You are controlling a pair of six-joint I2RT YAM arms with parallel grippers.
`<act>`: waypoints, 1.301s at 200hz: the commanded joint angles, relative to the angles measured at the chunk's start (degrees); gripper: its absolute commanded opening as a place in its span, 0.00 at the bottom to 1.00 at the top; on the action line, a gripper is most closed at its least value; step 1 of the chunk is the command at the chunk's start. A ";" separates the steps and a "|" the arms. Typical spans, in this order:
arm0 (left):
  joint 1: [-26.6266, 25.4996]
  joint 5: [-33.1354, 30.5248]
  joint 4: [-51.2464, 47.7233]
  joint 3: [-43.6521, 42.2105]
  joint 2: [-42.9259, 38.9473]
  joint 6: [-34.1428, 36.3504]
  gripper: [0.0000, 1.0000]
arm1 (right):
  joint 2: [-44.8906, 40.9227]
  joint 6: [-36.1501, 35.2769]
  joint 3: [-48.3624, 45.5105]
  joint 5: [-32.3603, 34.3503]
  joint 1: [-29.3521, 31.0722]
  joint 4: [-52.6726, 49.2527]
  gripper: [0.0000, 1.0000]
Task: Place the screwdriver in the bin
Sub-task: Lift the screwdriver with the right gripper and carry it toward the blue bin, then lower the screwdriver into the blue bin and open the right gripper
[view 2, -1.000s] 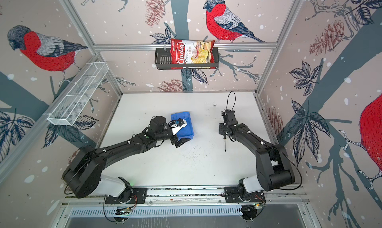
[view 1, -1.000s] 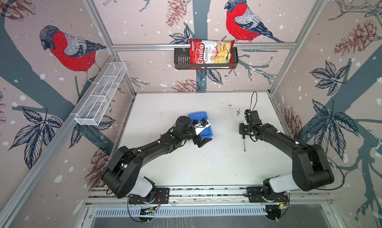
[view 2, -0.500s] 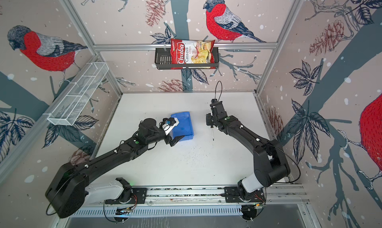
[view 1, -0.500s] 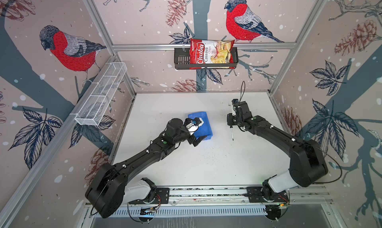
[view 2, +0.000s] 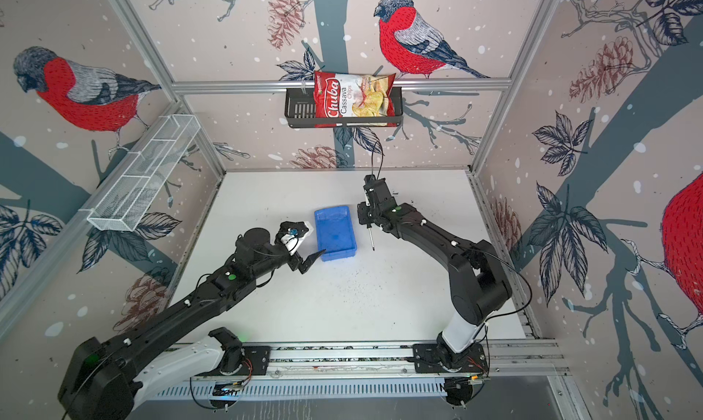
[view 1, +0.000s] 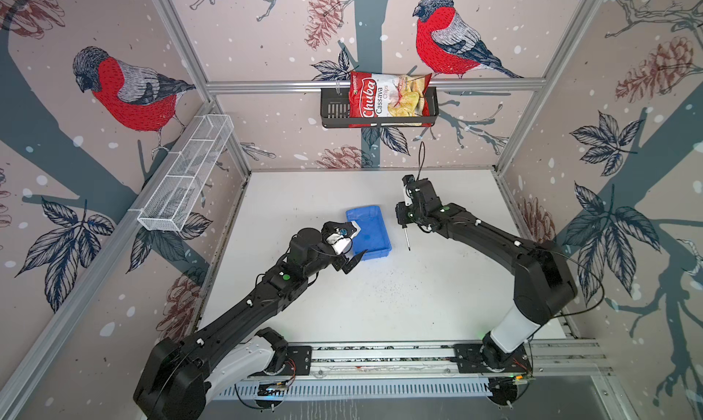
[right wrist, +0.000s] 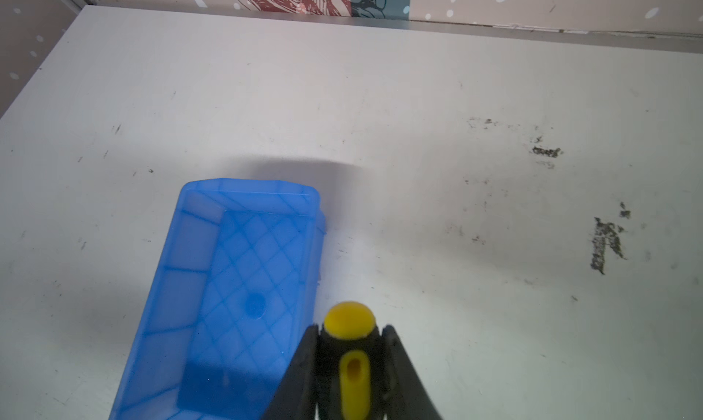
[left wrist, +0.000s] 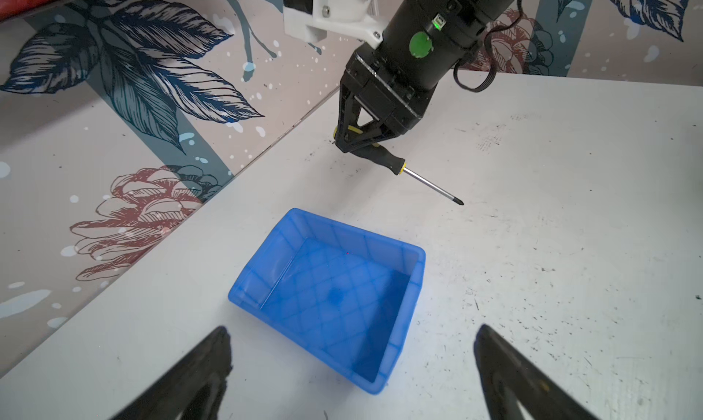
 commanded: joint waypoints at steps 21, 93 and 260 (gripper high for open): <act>0.94 -3.07 -1.94 -1.33 -2.93 -1.05 0.98 | 3.71 -0.83 4.96 -0.64 3.11 1.65 0.18; 3.00 -4.53 -4.92 -2.75 -7.56 -3.99 0.98 | 12.06 -5.26 14.10 -1.27 7.14 1.42 0.16; 3.00 -5.52 -3.20 -5.25 -7.97 -0.24 0.98 | 23.92 -13.85 16.04 -4.97 8.17 3.71 0.16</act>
